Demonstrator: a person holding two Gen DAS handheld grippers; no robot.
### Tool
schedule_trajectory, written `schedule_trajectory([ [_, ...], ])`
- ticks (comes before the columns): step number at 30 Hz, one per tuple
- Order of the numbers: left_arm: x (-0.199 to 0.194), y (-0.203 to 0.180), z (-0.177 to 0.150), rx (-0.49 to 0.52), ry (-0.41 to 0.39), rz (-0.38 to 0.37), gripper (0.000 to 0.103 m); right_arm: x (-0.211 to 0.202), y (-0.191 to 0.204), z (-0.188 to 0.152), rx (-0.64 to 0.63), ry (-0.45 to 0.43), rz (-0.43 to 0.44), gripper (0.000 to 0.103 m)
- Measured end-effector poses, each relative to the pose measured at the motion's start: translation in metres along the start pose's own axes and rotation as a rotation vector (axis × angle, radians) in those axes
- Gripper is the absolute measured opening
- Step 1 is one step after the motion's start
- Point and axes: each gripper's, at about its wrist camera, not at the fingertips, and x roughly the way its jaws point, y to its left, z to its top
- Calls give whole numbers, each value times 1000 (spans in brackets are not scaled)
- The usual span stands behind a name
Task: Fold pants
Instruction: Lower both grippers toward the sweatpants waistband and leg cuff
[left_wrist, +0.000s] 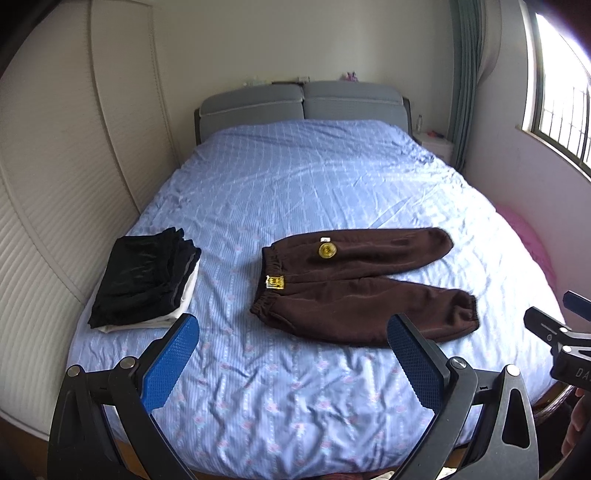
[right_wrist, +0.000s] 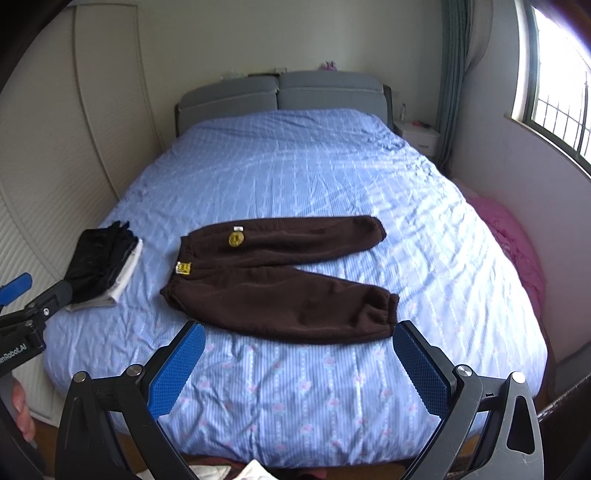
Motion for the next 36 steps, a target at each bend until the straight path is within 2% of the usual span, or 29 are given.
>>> schedule_trajectory([
  [9, 107, 39, 16, 50, 124, -63, 103, 83, 24, 14, 147, 89, -101, 103],
  [16, 185, 51, -3, 23, 243, -71, 103, 148, 16, 1, 235, 174, -163, 103],
  [18, 207, 51, -11, 9, 281, -56, 103, 169, 11, -3, 239, 209, -186, 103],
  [22, 249, 50, -26, -39, 356, -88, 103, 210, -2, -15, 263, 273, -201, 103],
  [29, 319, 32, -48, -84, 502, -88, 102, 274, -27, -35, 314, 371, -223, 102],
  [36, 364, 21, -62, -123, 575, -73, 101, 318, -49, -58, 367, 457, -215, 100],
])
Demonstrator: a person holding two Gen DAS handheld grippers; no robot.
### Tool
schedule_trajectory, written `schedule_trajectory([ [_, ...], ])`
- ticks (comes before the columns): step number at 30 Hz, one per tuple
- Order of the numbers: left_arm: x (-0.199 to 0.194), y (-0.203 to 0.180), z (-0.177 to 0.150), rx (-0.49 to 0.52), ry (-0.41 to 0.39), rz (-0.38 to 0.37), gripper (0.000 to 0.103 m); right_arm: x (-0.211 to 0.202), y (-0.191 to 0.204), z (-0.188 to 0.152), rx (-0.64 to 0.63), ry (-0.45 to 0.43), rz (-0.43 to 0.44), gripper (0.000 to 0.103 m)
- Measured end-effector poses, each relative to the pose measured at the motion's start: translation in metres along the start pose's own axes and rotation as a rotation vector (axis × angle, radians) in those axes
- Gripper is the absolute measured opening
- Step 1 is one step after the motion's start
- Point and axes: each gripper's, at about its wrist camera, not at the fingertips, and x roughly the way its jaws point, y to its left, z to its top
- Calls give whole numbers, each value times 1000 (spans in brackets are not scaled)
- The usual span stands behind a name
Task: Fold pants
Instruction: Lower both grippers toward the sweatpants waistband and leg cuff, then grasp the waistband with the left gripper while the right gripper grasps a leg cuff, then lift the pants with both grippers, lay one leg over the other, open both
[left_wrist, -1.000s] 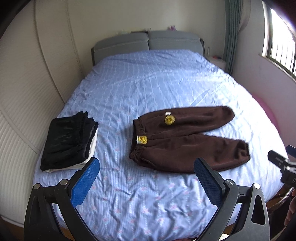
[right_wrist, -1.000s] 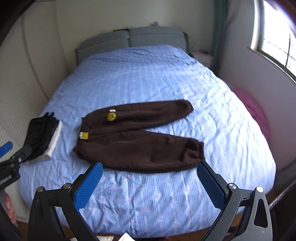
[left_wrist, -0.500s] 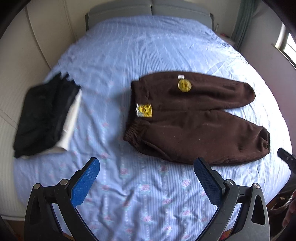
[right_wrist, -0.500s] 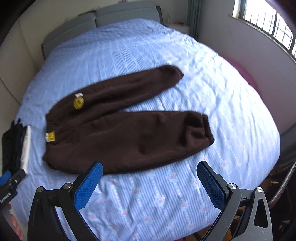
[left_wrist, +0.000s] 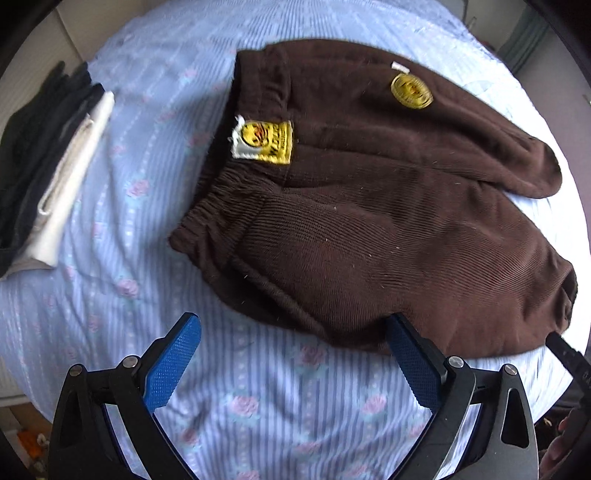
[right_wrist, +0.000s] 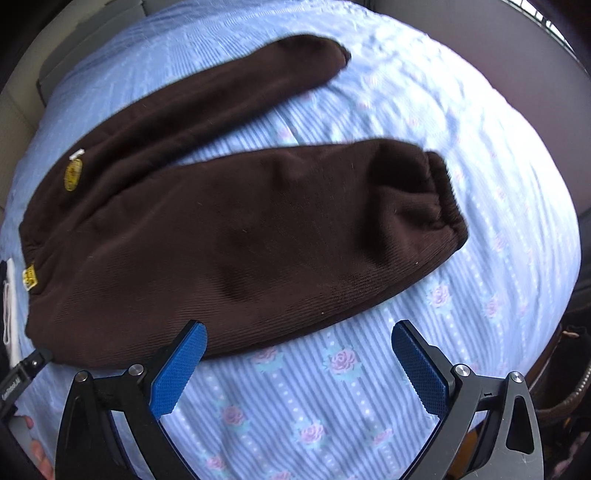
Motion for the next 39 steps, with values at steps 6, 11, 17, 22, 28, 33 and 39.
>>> schedule_trajectory([
  [6, 31, -7, 8, -33, 63, -5, 102, 33, -10, 6, 5, 53, -15, 94],
  [11, 44, -15, 15, -48, 85, 0, 97, 64, -21, 14, 64, 121, 0, 93],
  [17, 24, -14, 15, -67, 85, -40, 58, 72, -15, 31, 44, 142, 30, 61],
  [22, -8, -10, 10, -51, 54, -55, 38, 50, -20, 45, 51, 111, 16, 19],
  [28, -76, -17, -1, -9, -36, -35, 32, -21, -24, 49, 50, -6, 98, 14],
  [33, -114, -10, -7, 12, -73, -43, 31, -82, -21, 46, -12, -93, 155, 14],
  [39, -152, -5, -3, 7, -57, -62, 30, -135, -16, 48, -11, -123, 196, 13],
])
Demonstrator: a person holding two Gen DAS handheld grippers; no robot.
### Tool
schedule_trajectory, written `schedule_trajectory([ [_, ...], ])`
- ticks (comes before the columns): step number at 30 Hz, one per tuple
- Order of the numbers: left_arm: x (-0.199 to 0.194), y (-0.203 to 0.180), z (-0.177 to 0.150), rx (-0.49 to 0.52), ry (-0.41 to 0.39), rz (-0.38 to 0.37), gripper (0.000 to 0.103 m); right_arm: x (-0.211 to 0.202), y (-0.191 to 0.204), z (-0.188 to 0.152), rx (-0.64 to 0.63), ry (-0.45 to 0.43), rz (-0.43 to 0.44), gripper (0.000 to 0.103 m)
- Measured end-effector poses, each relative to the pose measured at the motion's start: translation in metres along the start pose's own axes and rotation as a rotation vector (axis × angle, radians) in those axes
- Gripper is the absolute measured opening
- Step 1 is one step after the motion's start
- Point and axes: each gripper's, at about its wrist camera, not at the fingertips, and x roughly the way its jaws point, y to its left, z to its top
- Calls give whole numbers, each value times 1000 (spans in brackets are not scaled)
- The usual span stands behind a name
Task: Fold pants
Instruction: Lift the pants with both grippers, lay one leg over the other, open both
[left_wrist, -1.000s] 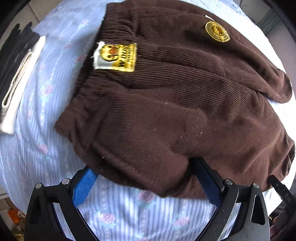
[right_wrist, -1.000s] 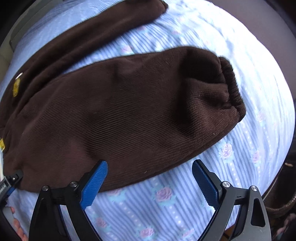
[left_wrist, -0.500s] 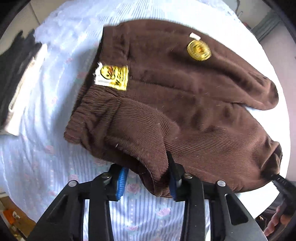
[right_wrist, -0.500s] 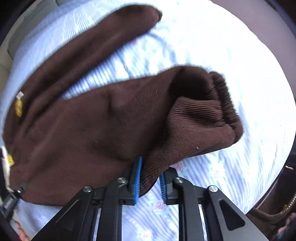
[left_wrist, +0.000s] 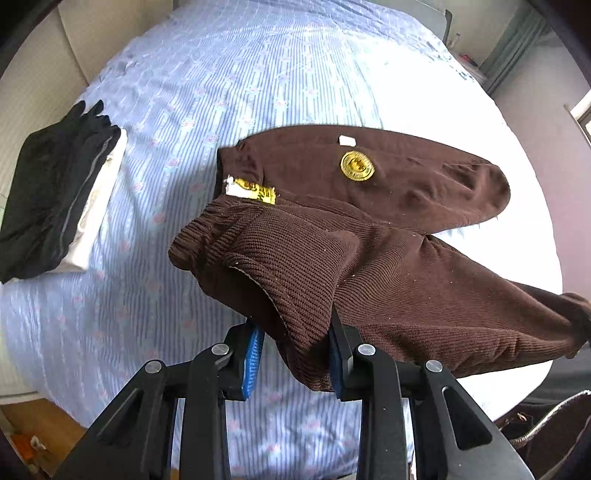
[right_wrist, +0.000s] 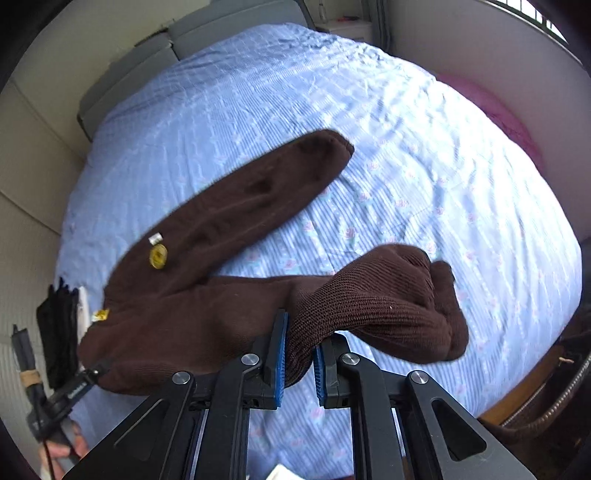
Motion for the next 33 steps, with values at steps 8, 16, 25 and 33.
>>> schedule_trajectory([
  [8, 8, -13, 15, -41, 28, 7, 30, -8, -7, 33, 4, -14, 16, 13],
  [16, 34, -5, 97, -128, 4, 19, 30, 53, 34, 123, -22, -44, 29, 13],
  [25, 92, 3, 165, -186, 141, 56, 48, 173, 69, 205, -29, 57, -65, 13],
  [33, 14, -21, 154, 18, -55, 35, 95, 191, 81, 219, -36, 75, -117, 31],
])
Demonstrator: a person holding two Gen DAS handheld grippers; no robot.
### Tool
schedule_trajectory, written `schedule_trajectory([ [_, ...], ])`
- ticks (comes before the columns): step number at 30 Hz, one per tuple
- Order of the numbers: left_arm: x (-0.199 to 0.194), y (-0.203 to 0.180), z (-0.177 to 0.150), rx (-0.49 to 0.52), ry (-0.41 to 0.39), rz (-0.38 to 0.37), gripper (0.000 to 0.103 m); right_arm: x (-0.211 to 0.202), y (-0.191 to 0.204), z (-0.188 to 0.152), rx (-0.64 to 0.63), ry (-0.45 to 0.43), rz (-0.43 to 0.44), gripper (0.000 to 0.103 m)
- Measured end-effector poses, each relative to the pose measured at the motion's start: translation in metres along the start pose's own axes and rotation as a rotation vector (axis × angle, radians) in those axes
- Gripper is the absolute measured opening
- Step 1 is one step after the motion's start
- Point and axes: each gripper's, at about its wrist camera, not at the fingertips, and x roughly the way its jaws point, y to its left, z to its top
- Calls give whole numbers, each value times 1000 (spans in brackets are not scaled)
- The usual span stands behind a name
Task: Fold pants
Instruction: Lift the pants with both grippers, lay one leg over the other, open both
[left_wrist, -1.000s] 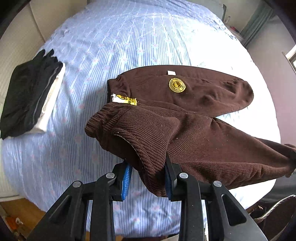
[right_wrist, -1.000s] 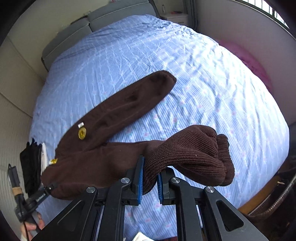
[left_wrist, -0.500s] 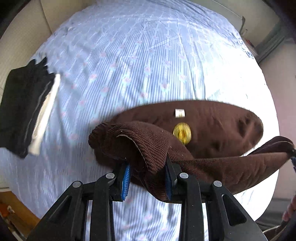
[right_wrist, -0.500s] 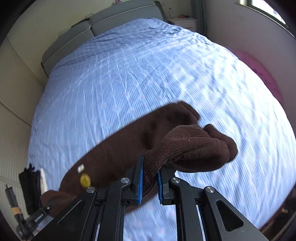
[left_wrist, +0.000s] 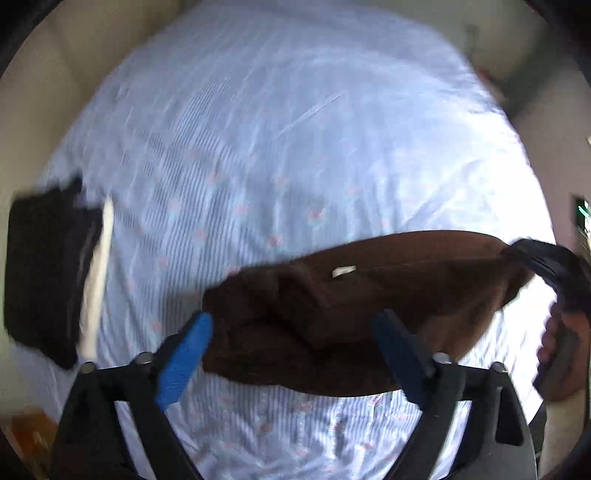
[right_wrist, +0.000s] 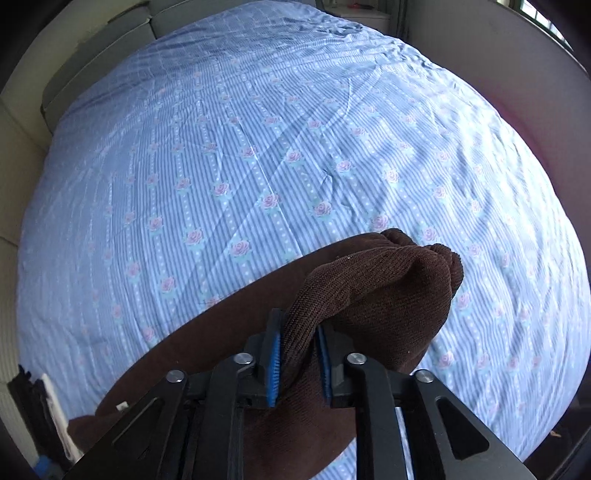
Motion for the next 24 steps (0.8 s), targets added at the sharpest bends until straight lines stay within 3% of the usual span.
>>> schedule_trajectory([
  [1, -5, -7, 0, 55, -26, 0, 95, -6, 1, -3, -10, -10, -2, 42],
  [4, -7, -29, 5, 273, -120, 1, 95, -36, -7, -11, -49, -85, 21, 50],
  [5, -3, -35, 5, 330, -127, -20, 95, -52, -13, -17, -72, -131, 21, 60],
  [8, 20, -63, 12, 501, -89, -119, 95, -85, -39, -27, -113, -240, -16, 76],
  [11, 53, -92, 22, 632, -29, -146, 94, -88, -67, -29, -173, -262, -106, 76],
  [13, 76, -105, 26, 666, 27, -163, 94, -75, -85, -28, -194, -222, -133, 76],
  [18, 114, -130, 18, 719, 139, -244, 93, -38, -105, -31, -204, -131, -80, 76],
  [22, 131, -131, 10, 755, 165, -199, 91, -7, -107, -27, -224, -97, -70, 75],
  [24, 147, -126, 10, 710, 194, -166, 83, 12, -110, -21, -199, -64, -52, 75],
])
